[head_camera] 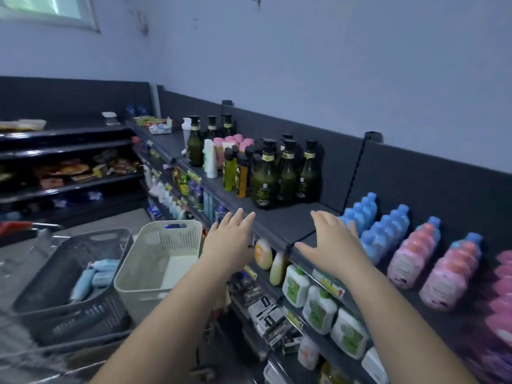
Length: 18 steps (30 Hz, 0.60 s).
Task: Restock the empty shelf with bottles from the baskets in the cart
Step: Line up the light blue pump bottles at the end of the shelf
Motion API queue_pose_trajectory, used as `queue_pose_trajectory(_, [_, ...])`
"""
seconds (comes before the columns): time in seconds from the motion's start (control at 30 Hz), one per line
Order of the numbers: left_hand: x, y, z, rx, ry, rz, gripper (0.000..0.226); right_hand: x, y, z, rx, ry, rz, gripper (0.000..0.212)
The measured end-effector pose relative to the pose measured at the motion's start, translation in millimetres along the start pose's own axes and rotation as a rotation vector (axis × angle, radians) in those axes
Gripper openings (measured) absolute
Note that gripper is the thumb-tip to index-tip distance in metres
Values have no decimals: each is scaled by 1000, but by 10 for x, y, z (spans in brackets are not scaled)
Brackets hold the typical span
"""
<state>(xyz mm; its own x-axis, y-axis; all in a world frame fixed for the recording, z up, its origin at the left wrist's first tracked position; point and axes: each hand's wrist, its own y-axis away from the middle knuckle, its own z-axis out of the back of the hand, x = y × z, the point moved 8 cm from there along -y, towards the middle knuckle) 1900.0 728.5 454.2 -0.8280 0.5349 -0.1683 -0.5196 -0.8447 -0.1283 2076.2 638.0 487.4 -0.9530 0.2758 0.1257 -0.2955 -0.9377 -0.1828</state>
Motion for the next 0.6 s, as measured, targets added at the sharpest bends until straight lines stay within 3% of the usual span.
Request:
queue_pose_trajectory(0.43, [2392,550,167,-39,-41,447,81,2597,-924,-817,129,-131,494,69])
queue_pose_trajectory(0.6, [3181,751,224,-54,-41,621,81,3401,-1263,-1105,144,-153,647,72])
